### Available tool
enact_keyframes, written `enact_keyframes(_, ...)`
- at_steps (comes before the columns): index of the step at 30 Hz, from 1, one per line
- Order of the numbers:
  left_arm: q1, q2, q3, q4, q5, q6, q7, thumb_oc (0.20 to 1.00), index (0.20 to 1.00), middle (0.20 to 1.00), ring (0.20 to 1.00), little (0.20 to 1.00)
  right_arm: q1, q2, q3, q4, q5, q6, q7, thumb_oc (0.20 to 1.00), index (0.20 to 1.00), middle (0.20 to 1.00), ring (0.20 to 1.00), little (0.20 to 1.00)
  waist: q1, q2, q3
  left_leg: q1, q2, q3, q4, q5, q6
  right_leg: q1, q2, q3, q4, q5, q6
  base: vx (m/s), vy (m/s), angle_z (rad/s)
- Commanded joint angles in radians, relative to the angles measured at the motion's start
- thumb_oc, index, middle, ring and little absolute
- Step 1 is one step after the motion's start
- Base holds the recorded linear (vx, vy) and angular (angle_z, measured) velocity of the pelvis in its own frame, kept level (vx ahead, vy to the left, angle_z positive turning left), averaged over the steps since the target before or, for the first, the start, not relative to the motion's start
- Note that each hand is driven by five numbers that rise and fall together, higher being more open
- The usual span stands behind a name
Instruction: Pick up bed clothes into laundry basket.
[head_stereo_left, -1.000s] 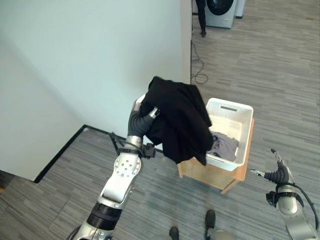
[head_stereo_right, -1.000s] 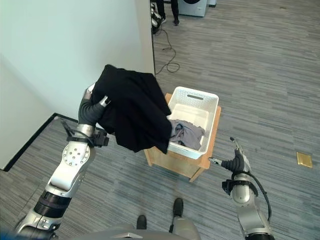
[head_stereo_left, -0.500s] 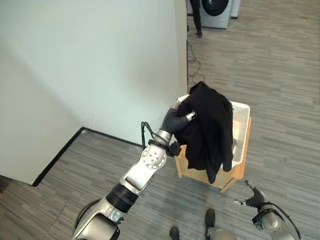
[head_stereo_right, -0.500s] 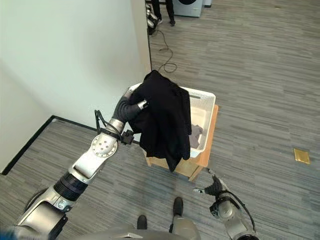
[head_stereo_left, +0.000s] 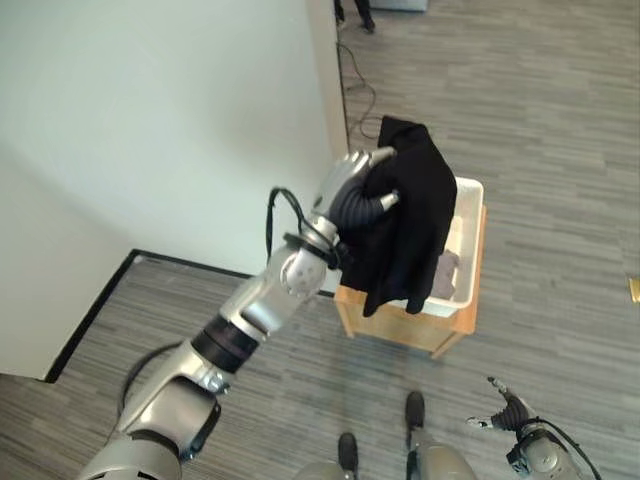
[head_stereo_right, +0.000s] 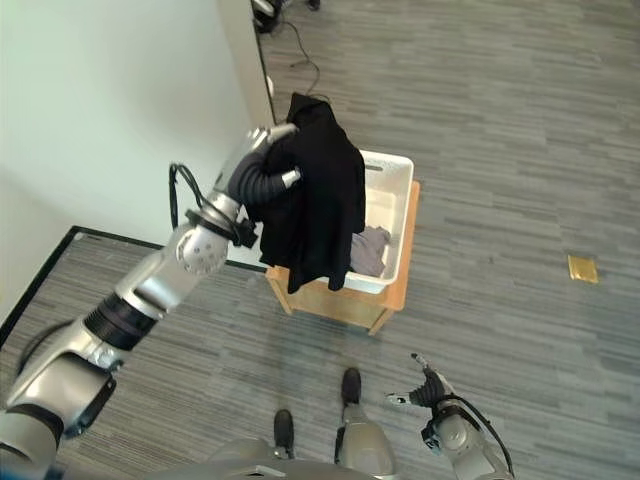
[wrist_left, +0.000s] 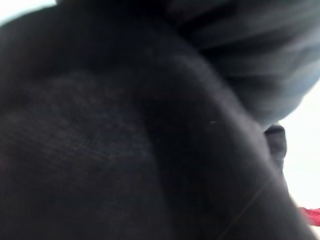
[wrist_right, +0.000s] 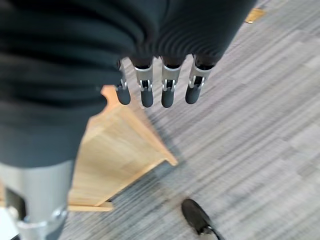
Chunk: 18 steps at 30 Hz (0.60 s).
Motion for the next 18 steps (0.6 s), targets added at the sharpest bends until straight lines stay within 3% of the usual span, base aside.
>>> enact_keyframes(1, -0.177, -0.025, 0.043, 0.098, 0.047, -0.008, 0.081, 0.2, 0.2, 0.2, 0.2, 0.2, -0.019, -0.067, 0.017, -0.03, -0.014, -0.023, -0.005, 1.0, 1.0, 1.0, 1.0, 1.0, -0.007, -0.006, 0.004, -0.069, 0.062, -0.095, -0.018, 0.054, -0.041, 0.115, -0.068, -0.019, 0.021, -0.071, 0.101, -0.03, -0.003, -0.15)
enact_keyframes(7, -0.247, -0.029, 0.022, 0.21, 0.059, 0.021, 0.088, 0.2, 0.2, 0.2, 0.2, 0.2, -0.035, -0.069, 0.02, -0.021, 0.001, -0.024, -0.007, 1.0, 1.0, 1.0, 1.0, 1.0, -0.019, -0.012, 0.032, -0.108, 0.059, -0.095, -0.018, 0.065, -0.042, 0.076, -0.072, -0.021, 0.021, -0.061, 0.101, -0.03, -0.009, -0.12)
enact_keyframes(18, -0.323, -0.002, 0.032, 0.255, 0.067, 0.042, 0.127, 0.2, 0.2, 0.2, 0.2, 0.2, -0.035, -0.073, 0.025, -0.004, 0.008, -0.025, -0.015, 1.0, 1.0, 1.0, 1.0, 1.0, -0.039, 0.004, 0.032, -0.108, 0.05, -0.087, -0.018, 0.057, -0.038, 0.066, -0.078, -0.007, 0.021, -0.061, 0.107, 0.01, 0.012, -0.01)
